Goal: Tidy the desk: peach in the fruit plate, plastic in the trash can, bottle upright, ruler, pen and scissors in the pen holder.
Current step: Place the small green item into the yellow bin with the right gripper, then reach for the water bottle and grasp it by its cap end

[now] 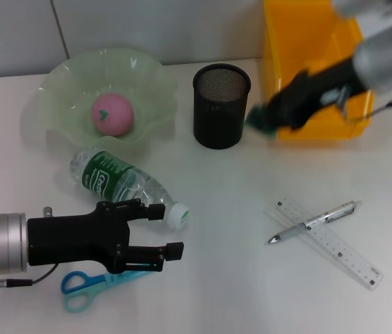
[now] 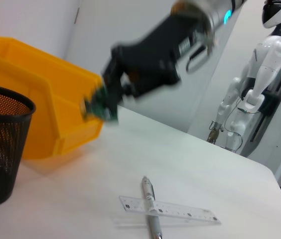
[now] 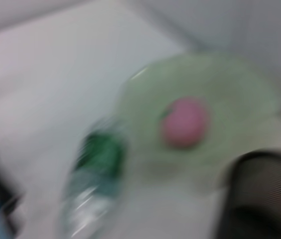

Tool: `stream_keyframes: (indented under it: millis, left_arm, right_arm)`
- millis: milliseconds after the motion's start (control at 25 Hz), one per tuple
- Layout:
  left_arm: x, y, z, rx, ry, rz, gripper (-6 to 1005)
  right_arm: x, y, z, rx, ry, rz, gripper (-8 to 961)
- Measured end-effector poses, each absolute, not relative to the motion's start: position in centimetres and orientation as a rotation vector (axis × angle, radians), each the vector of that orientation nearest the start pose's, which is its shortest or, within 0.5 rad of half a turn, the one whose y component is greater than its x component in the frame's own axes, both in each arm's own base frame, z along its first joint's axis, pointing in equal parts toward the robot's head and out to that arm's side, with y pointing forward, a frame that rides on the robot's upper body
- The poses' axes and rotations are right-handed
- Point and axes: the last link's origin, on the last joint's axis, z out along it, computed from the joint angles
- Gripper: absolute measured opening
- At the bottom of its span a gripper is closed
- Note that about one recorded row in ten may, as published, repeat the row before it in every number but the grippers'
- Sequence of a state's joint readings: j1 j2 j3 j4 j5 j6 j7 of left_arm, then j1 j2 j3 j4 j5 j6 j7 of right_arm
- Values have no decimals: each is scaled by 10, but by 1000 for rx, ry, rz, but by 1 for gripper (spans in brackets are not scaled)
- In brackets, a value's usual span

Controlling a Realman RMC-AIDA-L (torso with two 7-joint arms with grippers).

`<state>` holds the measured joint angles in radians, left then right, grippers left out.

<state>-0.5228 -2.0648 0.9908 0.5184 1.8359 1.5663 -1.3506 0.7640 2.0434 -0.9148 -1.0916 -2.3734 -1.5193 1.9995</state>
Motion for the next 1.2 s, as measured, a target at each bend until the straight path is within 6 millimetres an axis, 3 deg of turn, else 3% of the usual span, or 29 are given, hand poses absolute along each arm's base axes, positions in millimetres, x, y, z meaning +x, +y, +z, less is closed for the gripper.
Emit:
stream_keyframes:
  millis: [80,120,280,440,680,800,1040,1200]
  left_arm:
    - [-250,302,-44,-2939,-652,-744,868]
    - [-250,302,-44,-2939,-652,-744,868]
    - [-250,302,-45,-2938,-652,-744,868]
    - [-249,302,-45,-2939,-651,-746,868]
    - [-248,302,-46,-2934,-660,-764,868]
    - [-247,303,-47,-2935,-661,-767,868]
    - [-247,303,-47,-2933,-661,-763,868]
    - [-247,304,-47,-2932,-661,-762,868]
  right_arm:
    - [171,417,74,-2613,638,117,131]
    - [171,417,74,-2613,638,117,132]
    - [183,433,106,-2400,713,207,135]
    - [196,441,111,-2297,758,197,137]
    - [221,454,98,-2210,835,169,141]
    - [224,455,98,-2196,839,169,143]
    - [227,456,94,-2185,842,163,338]
    - [228,455,96,-2177,843,172,539]
